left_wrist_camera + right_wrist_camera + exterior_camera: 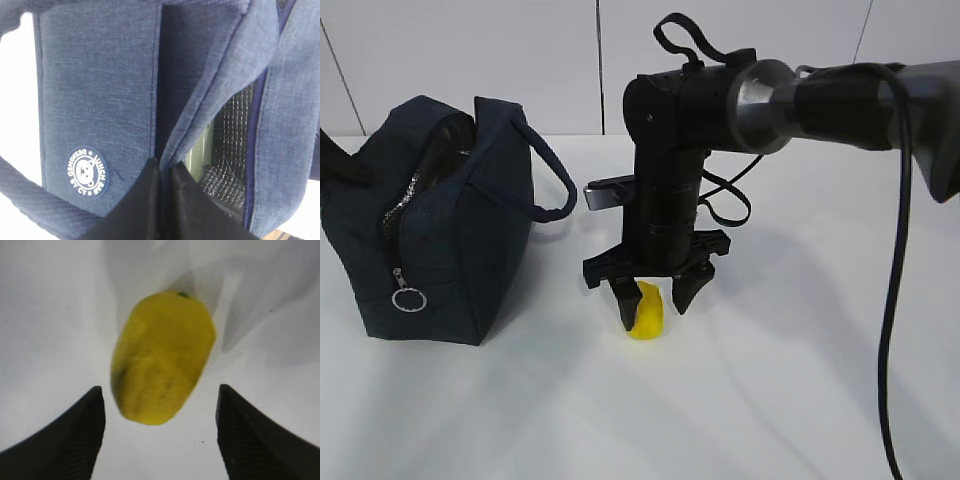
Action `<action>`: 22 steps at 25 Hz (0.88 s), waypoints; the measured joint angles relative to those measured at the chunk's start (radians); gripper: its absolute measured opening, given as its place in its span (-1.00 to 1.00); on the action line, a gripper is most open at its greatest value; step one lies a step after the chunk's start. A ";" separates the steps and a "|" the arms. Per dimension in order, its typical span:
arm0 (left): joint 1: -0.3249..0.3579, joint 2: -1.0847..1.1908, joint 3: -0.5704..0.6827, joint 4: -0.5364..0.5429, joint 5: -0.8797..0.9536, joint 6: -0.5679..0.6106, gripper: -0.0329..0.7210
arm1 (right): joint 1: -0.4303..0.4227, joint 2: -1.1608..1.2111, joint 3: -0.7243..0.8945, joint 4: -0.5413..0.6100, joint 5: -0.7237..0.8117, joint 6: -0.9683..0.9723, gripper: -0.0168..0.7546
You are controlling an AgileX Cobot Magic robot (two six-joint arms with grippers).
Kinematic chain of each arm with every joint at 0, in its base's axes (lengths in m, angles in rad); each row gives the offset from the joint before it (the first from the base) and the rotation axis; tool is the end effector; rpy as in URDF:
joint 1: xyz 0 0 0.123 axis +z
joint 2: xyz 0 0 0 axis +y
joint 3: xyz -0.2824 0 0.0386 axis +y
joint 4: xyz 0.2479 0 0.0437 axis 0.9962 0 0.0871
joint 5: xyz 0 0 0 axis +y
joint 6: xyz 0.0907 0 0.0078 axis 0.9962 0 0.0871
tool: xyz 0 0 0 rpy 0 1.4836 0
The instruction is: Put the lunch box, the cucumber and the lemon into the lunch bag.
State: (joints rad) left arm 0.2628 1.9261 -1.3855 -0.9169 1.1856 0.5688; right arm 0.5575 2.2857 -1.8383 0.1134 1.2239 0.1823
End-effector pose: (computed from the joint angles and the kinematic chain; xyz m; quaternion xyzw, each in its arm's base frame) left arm 0.3821 0.0334 0.2231 -0.0415 0.9132 -0.3821 0.1353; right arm 0.3814 0.2492 0.1526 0.1669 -0.9845 -0.0472 0.0254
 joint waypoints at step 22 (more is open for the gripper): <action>0.000 0.000 0.000 0.000 0.002 0.000 -0.93 | 0.000 0.025 0.000 -0.003 -0.081 0.004 0.38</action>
State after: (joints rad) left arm 0.2628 1.9261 -1.3855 -0.9166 1.1873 0.5688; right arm 0.5575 2.3103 -1.8383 0.1103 1.1426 0.1862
